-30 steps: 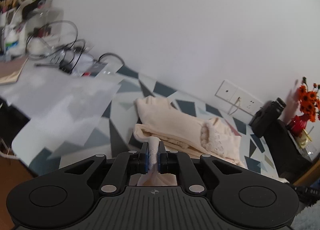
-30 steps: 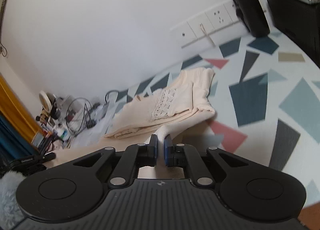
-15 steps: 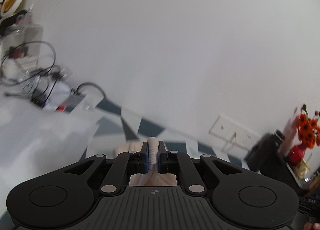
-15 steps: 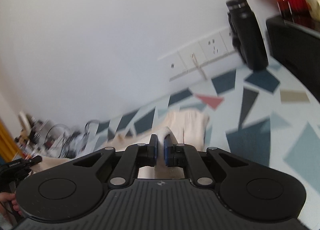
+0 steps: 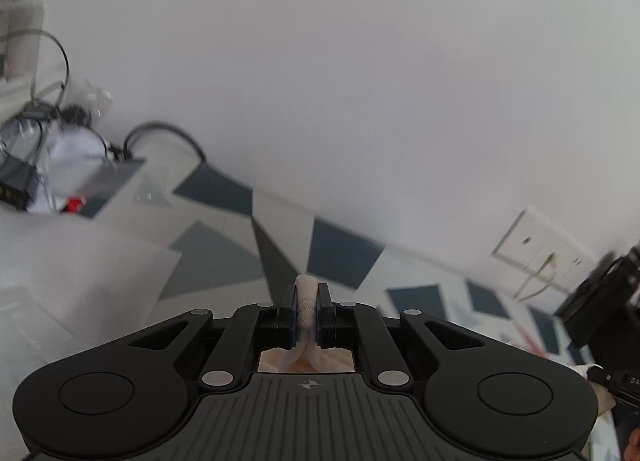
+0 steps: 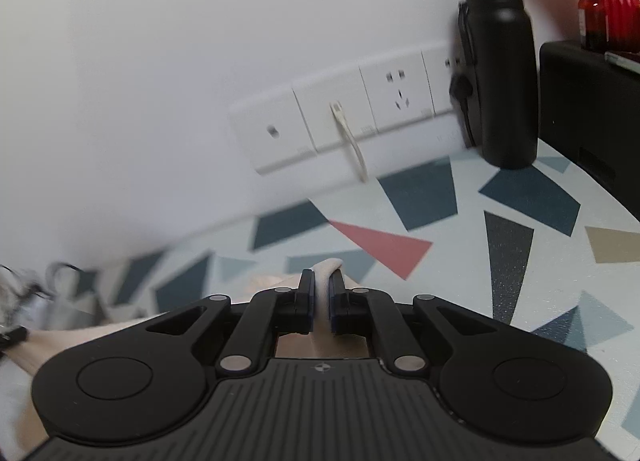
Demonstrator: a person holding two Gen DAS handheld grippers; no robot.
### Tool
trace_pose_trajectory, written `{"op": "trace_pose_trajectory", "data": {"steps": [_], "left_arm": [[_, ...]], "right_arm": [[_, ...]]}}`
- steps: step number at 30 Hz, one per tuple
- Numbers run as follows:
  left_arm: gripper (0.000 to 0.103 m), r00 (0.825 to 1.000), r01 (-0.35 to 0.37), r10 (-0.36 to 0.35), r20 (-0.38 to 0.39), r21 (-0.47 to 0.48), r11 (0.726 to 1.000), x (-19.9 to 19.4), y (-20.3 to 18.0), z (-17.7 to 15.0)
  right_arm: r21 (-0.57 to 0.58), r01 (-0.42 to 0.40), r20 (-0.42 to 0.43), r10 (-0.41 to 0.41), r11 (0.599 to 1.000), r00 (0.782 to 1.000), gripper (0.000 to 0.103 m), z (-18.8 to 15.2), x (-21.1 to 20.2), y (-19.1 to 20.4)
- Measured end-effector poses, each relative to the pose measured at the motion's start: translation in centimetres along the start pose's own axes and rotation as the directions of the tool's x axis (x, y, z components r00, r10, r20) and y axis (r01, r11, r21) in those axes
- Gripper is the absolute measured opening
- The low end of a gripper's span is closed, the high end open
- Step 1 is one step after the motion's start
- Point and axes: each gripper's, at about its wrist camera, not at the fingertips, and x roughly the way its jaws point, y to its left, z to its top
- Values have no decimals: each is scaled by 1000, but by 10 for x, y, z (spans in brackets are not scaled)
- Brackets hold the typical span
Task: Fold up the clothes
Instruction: 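Lift the hem with the left gripper and fold the top over toward the collar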
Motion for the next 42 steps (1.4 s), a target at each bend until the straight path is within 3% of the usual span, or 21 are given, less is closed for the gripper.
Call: {"op": "trace_pose_trajectory", "data": {"steps": [5,9,11,12,13,15,19,22,25,28,32,42], "left_arm": [[7,997,-21,24,-71,34,999,39,10,-16],[11,991,-23,31,-129,65,998,61,15,-22],[32,989,-27,41,-140,104,994,58,14,-17],[63,988,-31,49,-143,125,992,55,13,-14],[74,991,-23,41,-129,138,990,49,14,-11],[68,997,9,2,-75,150,989,31,20,-4],[48,994,93,-83,-68,163,982,-11,23,5],[46,983,162,-133,-130,241,957,-31,6,-12],[35,966,220,-158,-205,325,920,-43,-13,-34],[33,953,222,-127,-275,352,909,-29,-25,-59],[35,951,203,-96,-293,358,911,-6,-30,-69],[39,961,176,-88,-262,333,926,36,-39,-37]], "right_arm": [[-92,93,-33,-96,991,995,7,-17,38,13],[-127,118,10,-117,985,993,10,-30,40,18],[-115,132,13,-131,985,991,24,-32,37,17],[-95,129,16,-129,987,992,29,-30,32,16],[-76,127,19,-126,989,992,39,-28,27,15],[-37,123,25,-122,992,992,51,-23,17,13],[-5,100,54,-99,995,994,53,-13,-17,12],[-45,86,-3,-86,995,996,60,-15,-40,23],[-167,55,-109,-74,984,991,63,-30,-51,49],[-283,28,-146,-72,959,987,63,-59,-47,68],[-299,48,-178,-105,953,978,63,-75,-23,66],[-272,76,-128,-114,959,985,63,-50,15,61]]}}
